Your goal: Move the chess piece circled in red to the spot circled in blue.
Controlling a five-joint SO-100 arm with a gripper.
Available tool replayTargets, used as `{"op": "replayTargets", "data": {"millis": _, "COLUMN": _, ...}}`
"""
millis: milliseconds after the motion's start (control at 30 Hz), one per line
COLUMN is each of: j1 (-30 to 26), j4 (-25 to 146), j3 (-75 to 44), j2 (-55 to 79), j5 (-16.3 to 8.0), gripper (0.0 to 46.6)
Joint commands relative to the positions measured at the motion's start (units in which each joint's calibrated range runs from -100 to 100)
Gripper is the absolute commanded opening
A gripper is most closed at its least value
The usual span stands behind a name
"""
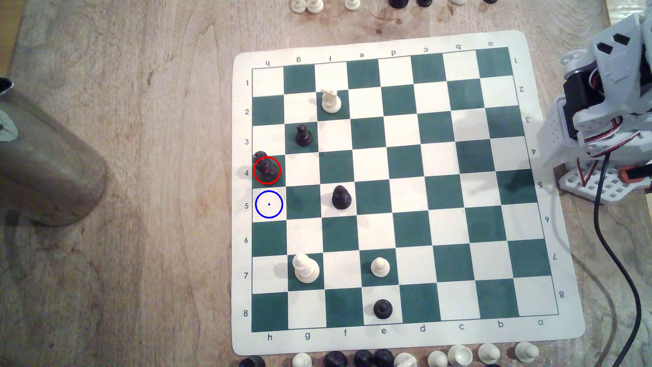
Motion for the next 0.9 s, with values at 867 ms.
{"op": "replayTargets", "data": {"millis": 867, "j1": 5.71, "j4": 130.99, "j3": -39.80, "j2": 5.58, "j5": -0.39, "gripper": 1.5}}
